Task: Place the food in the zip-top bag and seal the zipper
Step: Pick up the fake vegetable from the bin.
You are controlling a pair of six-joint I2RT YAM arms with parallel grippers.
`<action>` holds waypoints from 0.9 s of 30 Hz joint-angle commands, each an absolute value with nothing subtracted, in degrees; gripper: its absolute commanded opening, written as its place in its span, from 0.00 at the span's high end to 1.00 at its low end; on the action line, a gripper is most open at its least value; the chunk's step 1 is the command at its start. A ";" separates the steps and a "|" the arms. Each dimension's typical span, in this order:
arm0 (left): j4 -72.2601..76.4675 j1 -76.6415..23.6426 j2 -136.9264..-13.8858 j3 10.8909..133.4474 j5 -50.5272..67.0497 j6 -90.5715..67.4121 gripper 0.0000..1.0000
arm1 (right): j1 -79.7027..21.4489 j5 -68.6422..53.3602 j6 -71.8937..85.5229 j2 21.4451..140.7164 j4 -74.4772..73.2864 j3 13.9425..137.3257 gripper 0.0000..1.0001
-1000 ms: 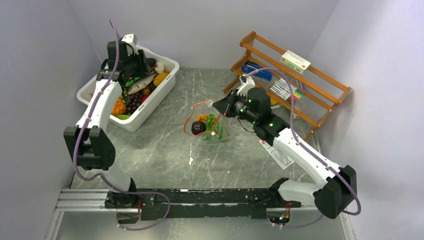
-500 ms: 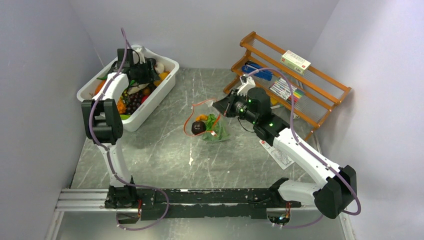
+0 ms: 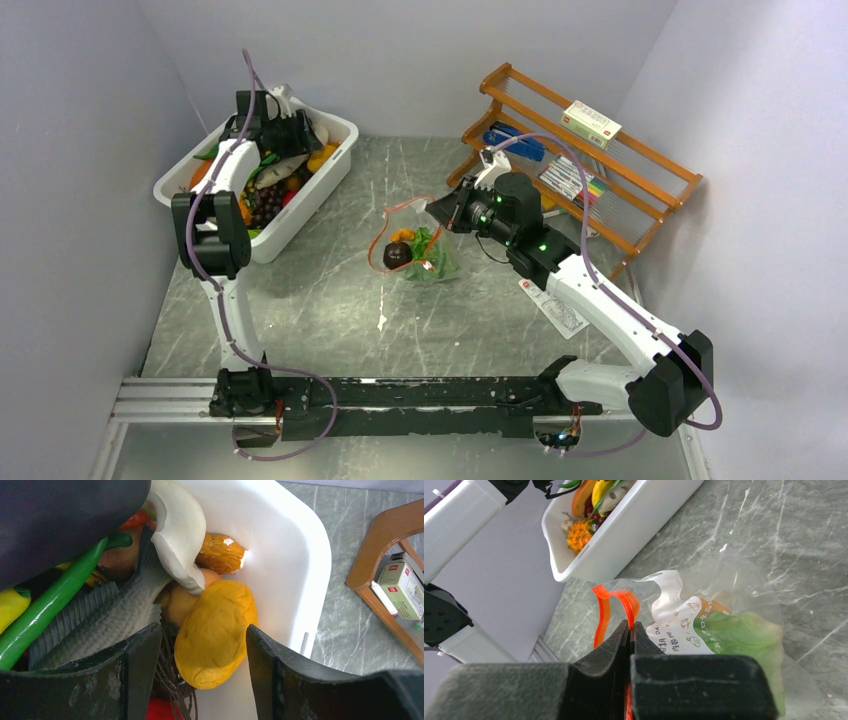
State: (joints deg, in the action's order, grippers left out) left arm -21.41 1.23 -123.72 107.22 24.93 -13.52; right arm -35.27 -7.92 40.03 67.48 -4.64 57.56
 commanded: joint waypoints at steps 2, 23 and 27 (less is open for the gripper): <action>-19.68 1.23 -125.34 107.41 27.05 -14.11 0.39 | -35.48 -6.68 39.75 66.62 -3.17 59.28 1.00; -28.91 0.79 -126.61 110.59 24.13 -11.28 0.33 | -35.43 -7.11 40.73 66.37 -2.13 58.60 1.00; -28.19 0.64 -127.54 110.23 25.81 -10.81 0.31 | -35.48 -7.42 40.96 66.33 -2.09 58.36 1.00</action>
State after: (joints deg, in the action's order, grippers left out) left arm -26.48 1.02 -125.69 108.38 25.74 -12.51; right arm -35.27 -7.25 40.23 67.48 -4.60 57.54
